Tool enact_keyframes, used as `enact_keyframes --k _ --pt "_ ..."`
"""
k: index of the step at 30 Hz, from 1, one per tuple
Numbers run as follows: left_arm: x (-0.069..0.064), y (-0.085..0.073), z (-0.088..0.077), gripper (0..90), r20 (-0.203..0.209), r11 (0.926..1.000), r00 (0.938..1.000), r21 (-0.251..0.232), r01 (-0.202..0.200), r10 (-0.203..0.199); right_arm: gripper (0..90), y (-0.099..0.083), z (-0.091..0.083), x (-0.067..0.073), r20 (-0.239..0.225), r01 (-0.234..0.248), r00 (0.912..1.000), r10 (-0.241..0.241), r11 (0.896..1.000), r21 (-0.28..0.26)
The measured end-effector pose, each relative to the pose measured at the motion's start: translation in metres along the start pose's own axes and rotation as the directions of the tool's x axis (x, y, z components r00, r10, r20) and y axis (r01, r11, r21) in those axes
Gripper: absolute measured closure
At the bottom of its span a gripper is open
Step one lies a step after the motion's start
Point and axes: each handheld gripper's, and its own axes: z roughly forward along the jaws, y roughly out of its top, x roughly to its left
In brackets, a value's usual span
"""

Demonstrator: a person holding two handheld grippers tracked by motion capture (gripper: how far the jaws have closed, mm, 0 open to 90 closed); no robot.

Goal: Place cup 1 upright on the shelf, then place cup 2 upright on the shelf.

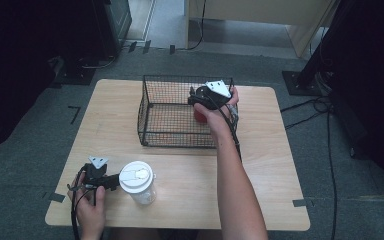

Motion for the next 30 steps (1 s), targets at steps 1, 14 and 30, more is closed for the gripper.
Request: enact_keyframes --k 1,14,30 --pt "0.000 0.000 0.000 0.1 0.000 1.0000 1.0000 -0.001 0.000 0.000 0.0 0.003 -0.002 0.000 -0.004 0.004 1.0000 -0.004 1.000 -0.009" --pt "0.000 0.000 0.000 0.1 0.000 1.0000 1.0000 0.000 -0.003 0.003 0.0 0.020 -0.045 0.006 -0.067 -0.008 0.9977 0.002 0.997 -0.082" --pt "0.000 0.000 0.000 0.1 -0.001 1.0000 1.0000 0.000 -0.002 0.002 0.0 0.005 -0.119 0.049 -0.199 0.058 0.9770 -0.078 0.993 -0.102"
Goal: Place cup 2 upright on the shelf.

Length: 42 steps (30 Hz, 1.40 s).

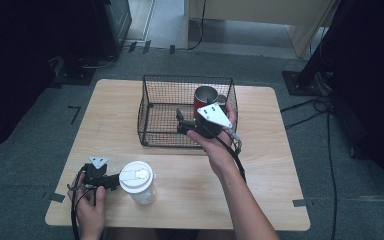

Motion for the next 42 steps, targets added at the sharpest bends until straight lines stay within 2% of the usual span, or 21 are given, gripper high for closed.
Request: enact_keyframes --k 9,17,24,32,37,42 --pt "0.000 0.000 0.000 0.1 0.000 1.0000 1.0000 0.000 0.001 -0.001 0.0 -0.016 -0.042 0.017 -0.053 0.038 0.9979 -0.038 0.999 -0.001" --pt "0.000 0.000 0.000 0.1 0.000 1.0000 1.0000 0.000 0.001 -0.001 0.0 -0.041 -0.071 0.031 -0.075 0.121 0.9900 -0.120 0.992 0.016" --pt "0.000 0.000 0.000 0.1 0.000 1.0000 1.0000 -0.001 0.002 -0.002 0.0 -0.061 -0.091 0.050 -0.141 0.114 0.9840 -0.109 0.993 0.031" --pt "0.000 0.000 0.000 0.1 0.000 1.0000 1.0000 0.000 0.001 -0.001 0.0 -0.080 -0.103 0.069 -0.197 0.100 0.9763 -0.090 0.994 0.037" --pt "0.000 0.000 0.000 0.1 0.000 1.0000 1.0000 0.000 0.001 -0.001 0.0 -0.090 -0.106 0.080 -0.245 0.082 0.9671 -0.067 0.995 0.050" --pt "0.000 0.000 0.000 0.1 0.000 1.0000 1.0000 -0.001 0.002 -0.002 0.0 -0.097 -0.107 0.094 -0.299 0.067 0.9530 -0.046 0.996 0.062"
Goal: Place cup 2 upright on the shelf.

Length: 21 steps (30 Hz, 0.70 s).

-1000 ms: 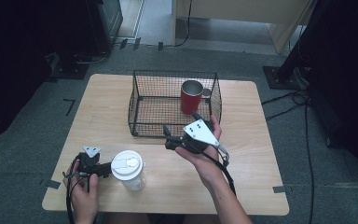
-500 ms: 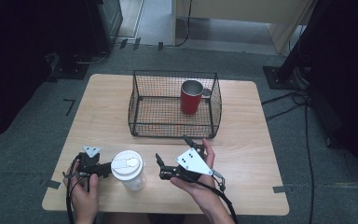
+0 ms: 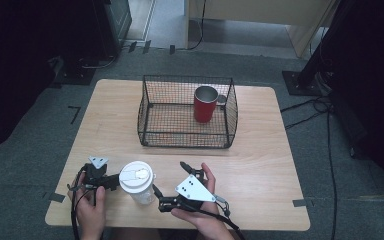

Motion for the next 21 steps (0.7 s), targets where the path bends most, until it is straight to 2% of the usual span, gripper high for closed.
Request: enact_keyframes --k 7,16,21 --pt "0.000 0.000 0.000 0.1 0.000 1.0000 1.0000 0.001 0.000 0.000 0.0 -0.003 0.005 0.014 -0.069 -0.013 0.9975 0.013 1.000 -0.003" --pt "0.000 0.000 0.000 0.1 0.000 1.0000 1.0000 0.002 -0.002 0.002 0.0 -0.006 0.012 0.024 -0.128 -0.029 0.9914 0.028 1.000 -0.001" --pt "0.000 0.000 0.000 0.1 0.000 1.0000 1.0000 0.000 0.000 0.000 0.0 -0.007 0.016 0.029 -0.145 -0.028 0.9890 0.027 1.000 -0.002"
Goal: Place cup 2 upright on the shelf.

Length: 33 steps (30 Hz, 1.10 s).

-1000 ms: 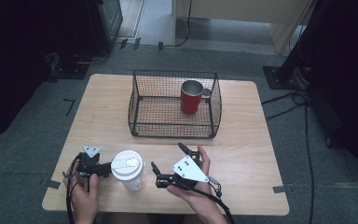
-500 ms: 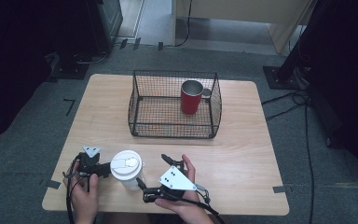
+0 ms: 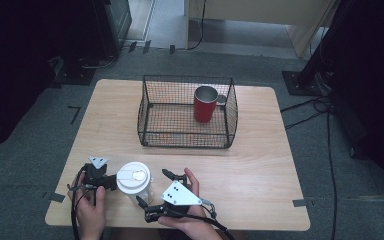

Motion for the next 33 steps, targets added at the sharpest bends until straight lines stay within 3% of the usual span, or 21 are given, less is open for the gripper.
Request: enact_keyframes --k 25,33 --pt "0.000 0.000 0.000 0.1 0.001 1.0000 1.0000 0.001 -0.001 0.001 0.6 0.001 0.039 0.019 -0.026 -0.017 0.9995 0.017 1.000 -0.007" --pt "0.000 0.000 0.000 0.1 0.000 1.0000 1.0000 0.001 -0.001 0.001 11.5 0.000 0.046 0.020 0.002 -0.021 0.9998 0.021 1.000 -0.015"
